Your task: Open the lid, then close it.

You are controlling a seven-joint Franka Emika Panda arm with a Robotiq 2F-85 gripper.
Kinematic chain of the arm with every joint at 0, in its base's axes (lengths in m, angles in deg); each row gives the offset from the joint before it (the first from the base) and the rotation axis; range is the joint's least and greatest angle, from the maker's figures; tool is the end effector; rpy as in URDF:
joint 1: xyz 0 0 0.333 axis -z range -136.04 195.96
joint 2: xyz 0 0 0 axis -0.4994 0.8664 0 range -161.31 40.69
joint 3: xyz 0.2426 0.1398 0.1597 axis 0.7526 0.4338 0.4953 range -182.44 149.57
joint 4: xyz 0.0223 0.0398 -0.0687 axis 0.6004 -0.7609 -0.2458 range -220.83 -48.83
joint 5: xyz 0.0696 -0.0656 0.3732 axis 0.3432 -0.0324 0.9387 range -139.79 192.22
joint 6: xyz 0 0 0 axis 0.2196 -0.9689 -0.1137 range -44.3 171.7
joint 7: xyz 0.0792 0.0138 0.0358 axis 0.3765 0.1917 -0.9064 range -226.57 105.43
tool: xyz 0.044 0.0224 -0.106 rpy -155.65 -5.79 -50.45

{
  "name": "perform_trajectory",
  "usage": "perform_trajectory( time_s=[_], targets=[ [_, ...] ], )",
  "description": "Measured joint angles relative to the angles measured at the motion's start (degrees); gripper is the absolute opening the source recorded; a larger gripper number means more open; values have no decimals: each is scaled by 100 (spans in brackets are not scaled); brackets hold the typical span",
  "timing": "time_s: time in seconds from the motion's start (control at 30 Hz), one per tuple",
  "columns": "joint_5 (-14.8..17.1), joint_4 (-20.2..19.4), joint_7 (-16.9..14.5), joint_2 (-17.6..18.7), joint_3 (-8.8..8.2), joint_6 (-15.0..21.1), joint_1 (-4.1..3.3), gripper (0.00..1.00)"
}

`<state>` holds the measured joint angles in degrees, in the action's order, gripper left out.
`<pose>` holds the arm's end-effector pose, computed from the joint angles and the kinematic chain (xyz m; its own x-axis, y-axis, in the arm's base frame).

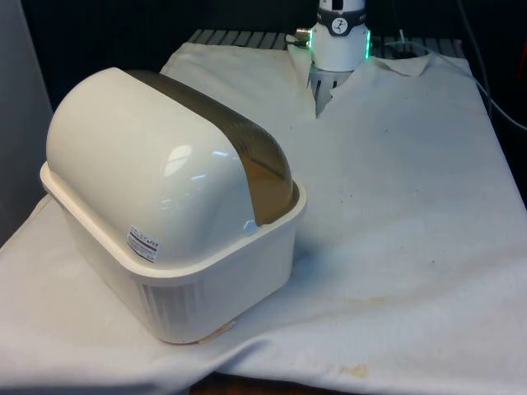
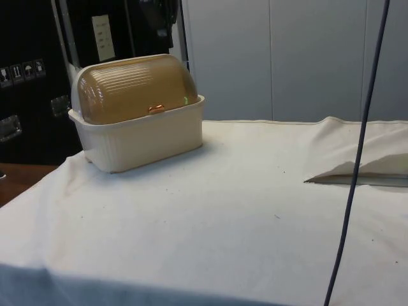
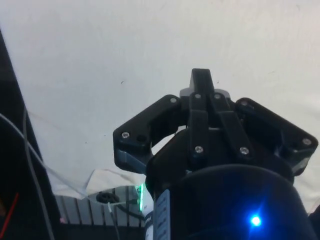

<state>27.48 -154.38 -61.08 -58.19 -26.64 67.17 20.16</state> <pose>0.5599 -0.0012 0.4713 0.9998 -0.0058 -0.0203 -0.0061 -0.9999 -0.0141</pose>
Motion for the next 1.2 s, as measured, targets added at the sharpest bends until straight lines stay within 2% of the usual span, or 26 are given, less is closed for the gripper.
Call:
perform_trajectory(
  time_s=[0.47,0.87,1.13,1.2],
  targets=[
    [-149,-470,223,-86,6,802,0,0],
    [-172,-825,378,-132,17,1427,0,0],
    [-172,-1163,539,-138,29,2023,0,0],
    [-172,-1197,556,-138,29,2080,0,0]
  ],
)
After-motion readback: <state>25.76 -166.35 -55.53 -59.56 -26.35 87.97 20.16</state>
